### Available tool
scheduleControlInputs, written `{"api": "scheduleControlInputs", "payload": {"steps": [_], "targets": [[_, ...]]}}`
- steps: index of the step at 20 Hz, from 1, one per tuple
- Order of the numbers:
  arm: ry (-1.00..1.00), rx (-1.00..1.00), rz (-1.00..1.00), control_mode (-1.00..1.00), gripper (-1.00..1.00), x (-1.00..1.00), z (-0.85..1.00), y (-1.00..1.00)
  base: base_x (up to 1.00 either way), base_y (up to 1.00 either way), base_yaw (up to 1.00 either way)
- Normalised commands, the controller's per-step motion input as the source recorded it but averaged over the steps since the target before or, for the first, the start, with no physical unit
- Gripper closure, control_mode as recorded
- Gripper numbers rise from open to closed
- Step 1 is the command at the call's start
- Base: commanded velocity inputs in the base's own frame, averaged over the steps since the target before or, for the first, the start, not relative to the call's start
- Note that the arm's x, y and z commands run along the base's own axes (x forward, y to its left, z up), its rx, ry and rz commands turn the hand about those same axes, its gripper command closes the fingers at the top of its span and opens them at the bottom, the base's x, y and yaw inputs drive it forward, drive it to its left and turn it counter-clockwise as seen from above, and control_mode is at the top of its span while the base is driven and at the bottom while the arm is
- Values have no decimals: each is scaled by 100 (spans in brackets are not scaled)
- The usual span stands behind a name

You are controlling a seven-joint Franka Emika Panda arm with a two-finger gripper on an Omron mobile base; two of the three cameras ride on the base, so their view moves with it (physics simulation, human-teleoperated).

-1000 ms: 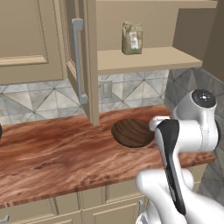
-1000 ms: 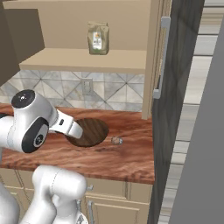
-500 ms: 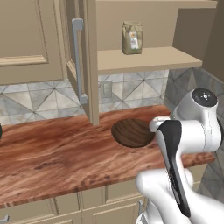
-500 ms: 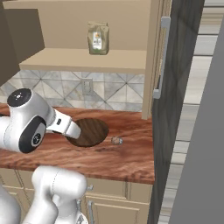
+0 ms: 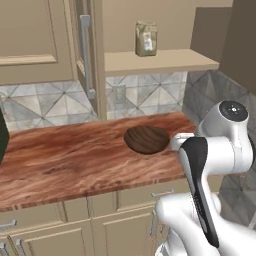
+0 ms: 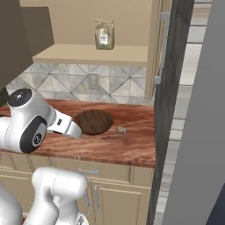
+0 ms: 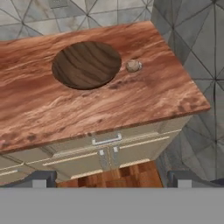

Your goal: Pick the egg and butter from the fridge and place them by the bowl for mixing.

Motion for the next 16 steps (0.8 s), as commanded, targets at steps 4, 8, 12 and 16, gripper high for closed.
{"api": "scheduleControlInputs", "payload": {"steps": [4, 8, 12, 16], "targets": [[0, 0, 0, 100, -100, 0, 0, 0, -71, 0, 12], [0, 0, 0, 100, -100, 0, 0, 0, -61, 0, 27], [0, 0, 0, 100, -100, 0, 0, 0, -41, 0, 75], [0, 0, 0, 100, -100, 0, 0, 0, -8, 0, 100]]}}
